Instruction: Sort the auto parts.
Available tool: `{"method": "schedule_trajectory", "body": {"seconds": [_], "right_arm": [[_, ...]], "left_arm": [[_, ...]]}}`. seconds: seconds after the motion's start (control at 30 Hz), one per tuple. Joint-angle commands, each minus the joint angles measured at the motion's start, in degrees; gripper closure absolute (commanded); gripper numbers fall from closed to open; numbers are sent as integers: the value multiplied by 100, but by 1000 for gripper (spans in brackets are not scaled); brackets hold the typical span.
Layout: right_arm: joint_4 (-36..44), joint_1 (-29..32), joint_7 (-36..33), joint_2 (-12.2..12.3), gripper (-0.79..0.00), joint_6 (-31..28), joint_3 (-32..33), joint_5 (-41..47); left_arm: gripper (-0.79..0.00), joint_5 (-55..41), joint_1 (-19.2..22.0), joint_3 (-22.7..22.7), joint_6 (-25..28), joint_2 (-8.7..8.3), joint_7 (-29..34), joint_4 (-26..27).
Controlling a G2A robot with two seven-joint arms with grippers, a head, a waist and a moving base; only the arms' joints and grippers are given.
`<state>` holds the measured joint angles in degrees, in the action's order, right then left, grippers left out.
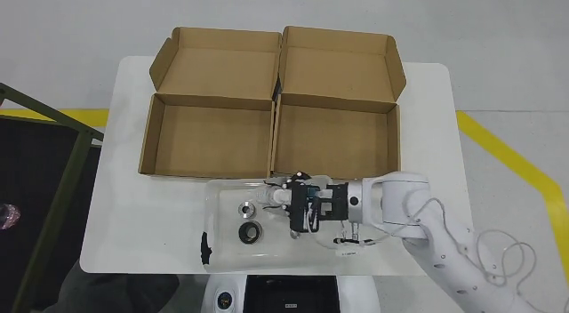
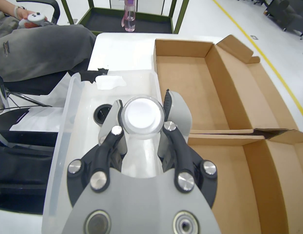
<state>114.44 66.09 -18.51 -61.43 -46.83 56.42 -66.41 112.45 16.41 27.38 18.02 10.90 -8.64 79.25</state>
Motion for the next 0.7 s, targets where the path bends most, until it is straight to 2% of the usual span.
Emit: {"method": "schedule_trajectory", "body": {"seconds": [0.0,0.4,0.67], "right_arm": [[45,21,288,3,0,35,79,-83],[36,87,1568,-8,0,262,384,-334],[-14,100,1969,-9,0,330,574,-329]], "left_arm": [[-785,0,0,0,0,0,0,0],[-785,0,0,0,0,0,0,0],[-785,0,0,0,0,0,0,0]]}}
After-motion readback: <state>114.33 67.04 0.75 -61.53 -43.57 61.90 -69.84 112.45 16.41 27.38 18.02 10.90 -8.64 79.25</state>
